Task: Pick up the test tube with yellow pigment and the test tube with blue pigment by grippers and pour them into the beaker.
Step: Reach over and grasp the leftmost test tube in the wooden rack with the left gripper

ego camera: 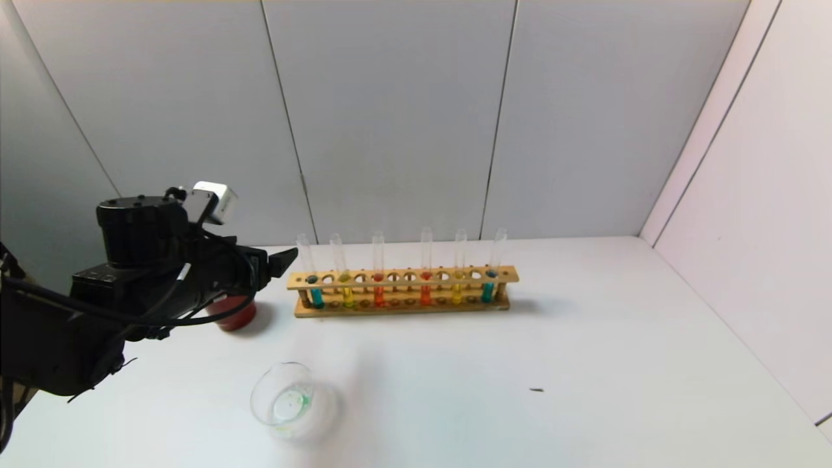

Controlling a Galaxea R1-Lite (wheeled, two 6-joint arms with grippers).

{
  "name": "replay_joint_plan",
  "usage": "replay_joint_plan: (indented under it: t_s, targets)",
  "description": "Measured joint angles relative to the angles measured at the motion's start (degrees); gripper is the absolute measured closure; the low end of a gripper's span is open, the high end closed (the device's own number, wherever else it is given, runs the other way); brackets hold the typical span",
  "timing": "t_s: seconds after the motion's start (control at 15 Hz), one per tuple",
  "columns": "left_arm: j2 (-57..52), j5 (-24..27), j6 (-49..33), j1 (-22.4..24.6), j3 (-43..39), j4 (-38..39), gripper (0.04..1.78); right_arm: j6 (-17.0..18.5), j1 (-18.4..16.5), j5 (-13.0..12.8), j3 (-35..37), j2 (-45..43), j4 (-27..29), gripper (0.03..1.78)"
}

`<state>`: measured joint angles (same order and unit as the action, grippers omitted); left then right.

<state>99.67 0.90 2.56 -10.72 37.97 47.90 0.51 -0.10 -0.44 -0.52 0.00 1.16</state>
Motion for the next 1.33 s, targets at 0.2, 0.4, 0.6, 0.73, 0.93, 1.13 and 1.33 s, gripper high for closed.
replay_joint_plan:
  t_s: [0.2,0.4,0.6,0.73,0.93,1.13,1.33]
  targets:
    - [4.40,0.02,-2.29,-0.28,2.21,0.41,0.07,0.00,0.00,0.00,0.00,0.00,0.00,0.11]
    - [7.17,0.04,-3.24,-0.69,2.99,3.08,0.07,0.01,0.00,0.00,0.00,0.00,0.00,0.11]
    - [9.34,-0.72,-3.30,-1.99,4.04,4.35,0.07,0.01,0.02,0.00,0.00,0.00,0.00,0.11]
    - [10.75,-2.08,-3.57,-2.67,5.46,4.36,0.07,0.01,0.00,0.02,0.00,0.00,-0.01,0.11]
    - [12.59,-3.49,-4.53,-3.41,7.34,4.45,0.07,0.01,0.00,0.00,0.00,0.00,0.00,0.11]
    - [14.08,-3.60,-5.40,-3.61,8.63,4.41,0.07,0.00,0.00,0.00,0.00,0.00,0.00,0.11]
    - [14.82,-3.84,-5.75,-3.97,9.68,4.36,0.07,0.01,0.00,-0.02,0.00,0.00,-0.01,0.11]
